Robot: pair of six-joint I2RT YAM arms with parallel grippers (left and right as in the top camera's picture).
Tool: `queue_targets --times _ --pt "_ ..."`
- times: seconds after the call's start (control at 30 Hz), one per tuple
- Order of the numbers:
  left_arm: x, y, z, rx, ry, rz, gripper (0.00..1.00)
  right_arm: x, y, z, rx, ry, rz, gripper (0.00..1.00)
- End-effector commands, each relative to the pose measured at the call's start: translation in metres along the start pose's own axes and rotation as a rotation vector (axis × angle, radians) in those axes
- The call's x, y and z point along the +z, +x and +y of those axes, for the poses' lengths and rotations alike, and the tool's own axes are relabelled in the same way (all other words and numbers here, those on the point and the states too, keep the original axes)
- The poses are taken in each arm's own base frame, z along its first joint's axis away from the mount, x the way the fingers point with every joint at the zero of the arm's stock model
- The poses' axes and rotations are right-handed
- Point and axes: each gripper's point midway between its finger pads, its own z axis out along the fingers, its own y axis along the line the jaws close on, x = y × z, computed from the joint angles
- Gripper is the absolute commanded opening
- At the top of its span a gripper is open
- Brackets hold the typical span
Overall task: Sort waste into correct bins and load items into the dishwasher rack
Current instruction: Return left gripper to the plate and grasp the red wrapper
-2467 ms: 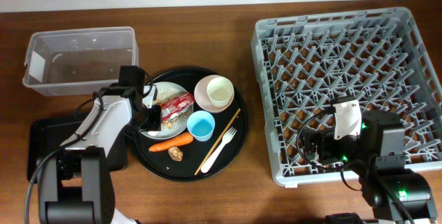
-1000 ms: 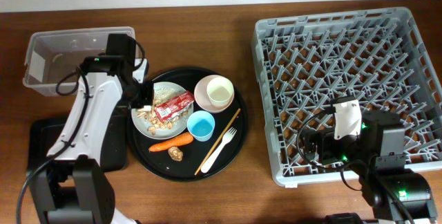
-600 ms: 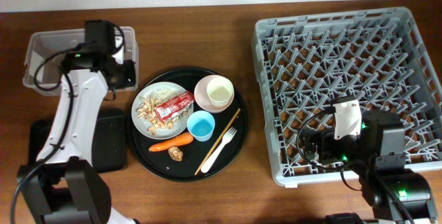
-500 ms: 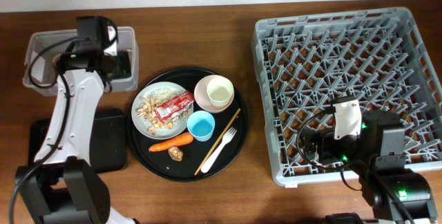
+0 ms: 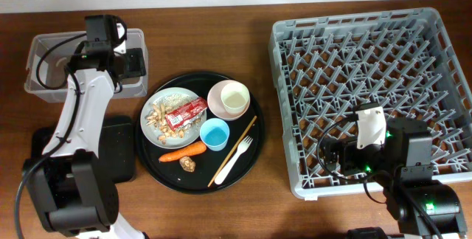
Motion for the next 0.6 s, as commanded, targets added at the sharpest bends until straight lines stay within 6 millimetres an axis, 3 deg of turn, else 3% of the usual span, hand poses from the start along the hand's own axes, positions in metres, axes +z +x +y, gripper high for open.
queue_targets --times 0.0,0.1,0.17,0.2,0.27,0.43,0.57 --pt "-0.007 -0.008 0.002 0.002 0.0 -0.02 0.76 -0.006 -0.009 0.003 -0.006 -0.006 -0.027 0.99" --pt "-0.021 -0.005 -0.013 0.016 0.073 -0.013 0.75 -0.006 -0.009 0.003 -0.006 -0.006 -0.027 0.99" --pt "-0.039 0.002 -0.036 0.034 0.175 0.007 0.75 -0.006 -0.009 0.003 -0.006 -0.006 -0.027 0.99" --pt "-0.046 0.008 -0.045 0.044 0.212 0.028 0.76 -0.006 -0.009 0.003 -0.006 -0.006 -0.027 0.99" --pt "-0.059 0.039 -0.068 0.076 0.287 0.144 0.75 -0.006 -0.009 0.003 -0.006 -0.005 -0.027 0.99" --pt "-0.059 0.101 -0.086 0.138 0.3 0.378 0.76 -0.006 -0.009 0.003 -0.006 -0.006 -0.027 0.99" --pt "-0.042 0.124 -0.094 0.238 0.321 0.411 0.77 -0.006 -0.009 0.003 -0.006 -0.006 -0.027 0.99"
